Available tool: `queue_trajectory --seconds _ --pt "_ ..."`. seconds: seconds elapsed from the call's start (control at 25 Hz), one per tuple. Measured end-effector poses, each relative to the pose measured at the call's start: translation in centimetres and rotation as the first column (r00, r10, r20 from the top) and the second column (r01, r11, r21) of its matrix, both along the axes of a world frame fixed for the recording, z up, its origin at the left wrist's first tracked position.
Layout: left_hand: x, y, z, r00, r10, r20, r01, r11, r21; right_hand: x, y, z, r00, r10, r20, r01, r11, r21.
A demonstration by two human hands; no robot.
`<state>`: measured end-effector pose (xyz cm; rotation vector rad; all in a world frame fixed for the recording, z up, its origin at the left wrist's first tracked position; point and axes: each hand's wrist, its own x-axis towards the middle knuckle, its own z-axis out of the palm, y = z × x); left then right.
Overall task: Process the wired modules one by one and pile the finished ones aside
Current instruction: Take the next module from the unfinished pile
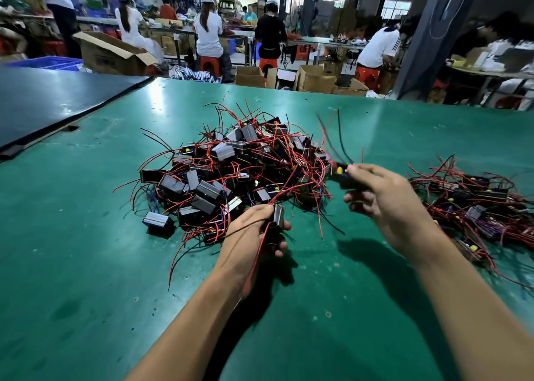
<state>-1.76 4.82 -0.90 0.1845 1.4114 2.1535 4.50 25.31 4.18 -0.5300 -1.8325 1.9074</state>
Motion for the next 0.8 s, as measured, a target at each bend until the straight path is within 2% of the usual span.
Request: queue_trajectory --seconds 0.12,0.2,0.24,0.32,0.48,0.56,0.68,0.8 --pt "0.4 0.1 0.0 1.000 0.014 -0.022 -0.014 0.999 -0.030 2.4 -0.1 -3.3 0.976 0.118 0.186 -0.122 0.993 0.009" --pt "0.5 0.2 -0.1 0.999 0.040 -0.026 -0.041 0.998 -0.041 3.2 -0.1 -4.8 0.956 0.142 0.255 -0.161 0.985 0.055" --pt "0.5 0.3 0.0 0.998 0.055 -0.023 -0.056 0.997 -0.045 3.3 0.1 -5.1 0.946 0.127 0.297 -0.175 0.974 0.142" --pt "0.5 0.3 -0.1 0.997 0.078 -0.019 -0.079 0.996 -0.052 3.4 1.0 -5.3 0.923 0.052 0.382 -0.216 0.890 0.401" --pt "0.4 0.5 -0.5 0.992 0.120 -0.037 -0.122 0.991 -0.060 4.2 2.2 -5.1 0.883 -0.065 0.465 -0.268 0.744 0.612" --pt "0.4 0.5 -0.5 0.988 0.143 -0.060 -0.146 0.988 -0.051 4.6 2.7 -5.0 0.867 -0.024 0.498 -0.335 0.712 0.617" --pt "0.4 0.2 -0.4 0.970 0.179 -0.165 -0.198 0.975 -0.106 4.8 2.8 -4.6 0.851 0.116 0.512 -0.410 0.756 0.510" --pt "0.4 0.0 -0.3 0.931 0.241 -0.274 -0.293 0.941 -0.170 4.6 2.2 -4.8 0.856 0.187 0.482 -0.428 0.778 0.460"
